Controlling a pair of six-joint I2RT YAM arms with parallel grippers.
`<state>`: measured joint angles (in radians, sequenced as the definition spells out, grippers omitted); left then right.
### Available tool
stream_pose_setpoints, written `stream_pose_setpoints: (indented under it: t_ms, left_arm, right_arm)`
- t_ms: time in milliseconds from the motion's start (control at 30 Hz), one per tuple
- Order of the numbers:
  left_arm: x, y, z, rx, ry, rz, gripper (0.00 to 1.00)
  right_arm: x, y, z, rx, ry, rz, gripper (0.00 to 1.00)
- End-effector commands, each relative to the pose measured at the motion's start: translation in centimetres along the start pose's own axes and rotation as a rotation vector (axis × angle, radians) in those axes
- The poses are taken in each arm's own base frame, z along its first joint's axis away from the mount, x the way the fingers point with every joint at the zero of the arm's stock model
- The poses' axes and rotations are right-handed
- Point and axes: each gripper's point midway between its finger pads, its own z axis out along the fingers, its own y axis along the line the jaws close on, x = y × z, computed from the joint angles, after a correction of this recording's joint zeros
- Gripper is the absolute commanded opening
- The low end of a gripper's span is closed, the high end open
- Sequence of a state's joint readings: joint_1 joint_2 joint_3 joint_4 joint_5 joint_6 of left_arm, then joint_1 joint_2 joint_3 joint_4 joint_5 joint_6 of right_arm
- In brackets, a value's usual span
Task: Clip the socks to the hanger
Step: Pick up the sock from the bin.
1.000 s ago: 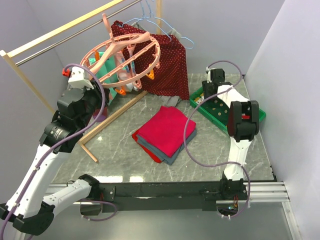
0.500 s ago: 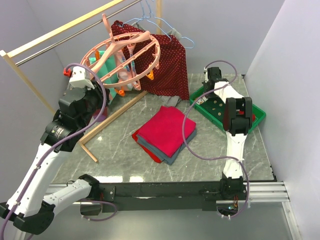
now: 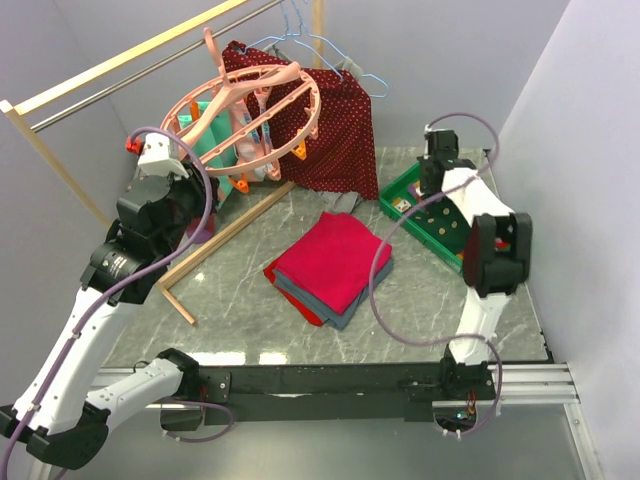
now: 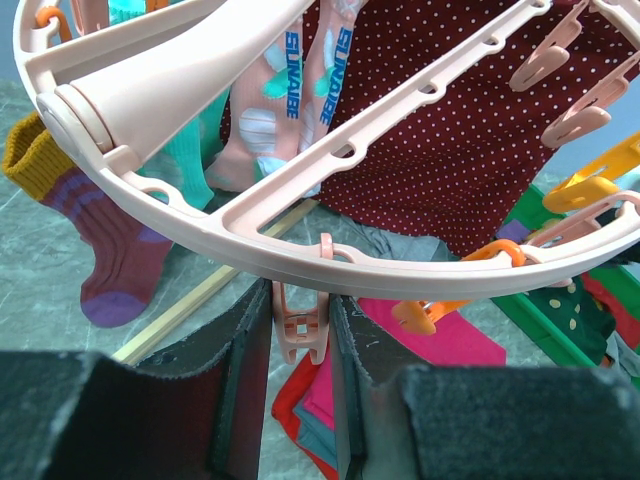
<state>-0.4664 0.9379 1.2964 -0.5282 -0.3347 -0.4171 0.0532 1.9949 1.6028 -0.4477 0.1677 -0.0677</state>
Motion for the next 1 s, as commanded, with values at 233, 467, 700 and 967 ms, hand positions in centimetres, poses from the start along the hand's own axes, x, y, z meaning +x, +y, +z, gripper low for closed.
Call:
stream_pose_setpoints:
  t_ms: [233,467,700,967]
  left_arm:
    - [-1.6,-0.2,-1.4,0.015,-0.038,-0.03,0.01]
    - [-1.5,-0.2,-1.4,0.018,-0.041,-0.031,0.01]
    - [-1.6,-0.3,-1.3,0.025,-0.047,-0.039,0.01]
    - [-1.3,-0.8,-0.7,0.045,-0.049,-0.049,0.01]
  right_arm:
    - [2.3,-2.9,-3.7,0.005,-0.08,0.289,0.0]
    - [-2.4,-4.2,-9.2,-0.018,-0.291,0.325,0.0]
    - [-9.2,-6.2,-18.8,-0.022,-0.595,0.334,0.0]
    - [-11.4,-3.5,-27.9,-0.252,-0.852,0.265,0.0]
